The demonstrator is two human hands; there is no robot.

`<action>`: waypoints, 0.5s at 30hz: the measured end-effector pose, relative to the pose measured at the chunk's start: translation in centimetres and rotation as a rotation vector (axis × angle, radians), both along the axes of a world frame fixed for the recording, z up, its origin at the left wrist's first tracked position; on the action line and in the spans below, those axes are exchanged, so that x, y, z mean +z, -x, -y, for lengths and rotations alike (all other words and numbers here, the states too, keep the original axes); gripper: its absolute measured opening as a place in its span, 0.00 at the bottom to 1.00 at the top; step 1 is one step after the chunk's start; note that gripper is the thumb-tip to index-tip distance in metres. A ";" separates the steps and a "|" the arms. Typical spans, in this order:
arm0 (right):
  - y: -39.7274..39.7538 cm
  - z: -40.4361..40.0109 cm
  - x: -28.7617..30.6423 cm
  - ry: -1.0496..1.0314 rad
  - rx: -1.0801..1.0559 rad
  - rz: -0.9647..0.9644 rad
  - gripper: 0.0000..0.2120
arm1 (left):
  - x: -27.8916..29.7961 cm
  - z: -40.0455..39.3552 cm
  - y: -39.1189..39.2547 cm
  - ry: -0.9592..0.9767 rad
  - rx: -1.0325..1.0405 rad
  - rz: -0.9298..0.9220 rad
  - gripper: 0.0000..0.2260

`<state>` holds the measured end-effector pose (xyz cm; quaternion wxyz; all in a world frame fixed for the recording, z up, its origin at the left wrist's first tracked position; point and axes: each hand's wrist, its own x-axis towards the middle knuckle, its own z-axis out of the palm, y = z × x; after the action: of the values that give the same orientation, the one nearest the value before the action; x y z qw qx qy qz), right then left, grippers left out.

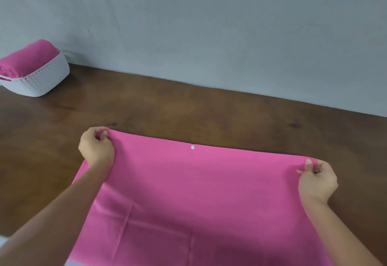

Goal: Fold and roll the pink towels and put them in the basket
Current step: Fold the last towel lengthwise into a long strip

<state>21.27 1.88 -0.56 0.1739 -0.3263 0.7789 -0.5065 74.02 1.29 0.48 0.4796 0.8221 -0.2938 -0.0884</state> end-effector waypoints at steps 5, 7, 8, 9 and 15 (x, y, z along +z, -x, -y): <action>-0.5 4.5 0.6 0.016 -0.046 0.026 0.06 | 0.3 6.1 -0.2 0.016 -0.037 -0.029 0.10; -0.8 6.5 0.9 0.018 -0.064 0.024 0.06 | 0.3 8.6 -0.3 0.018 -0.054 -0.031 0.10; -0.9 7.5 1.1 0.022 -0.077 0.018 0.05 | 0.3 9.9 -0.2 0.022 -0.064 -0.034 0.10; -1.1 8.6 1.2 0.021 -0.085 0.009 0.05 | 0.3 11.2 -0.2 0.027 -0.070 -0.040 0.10; -1.6 16.0 1.7 -0.013 -0.109 -0.005 0.05 | 0.5 19.2 -0.1 0.050 -0.056 -0.088 0.09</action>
<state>22.85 -14.12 1.12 0.1463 -0.2837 0.7991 -0.5095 74.13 -17.86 1.01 0.5098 0.7967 -0.2973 -0.1303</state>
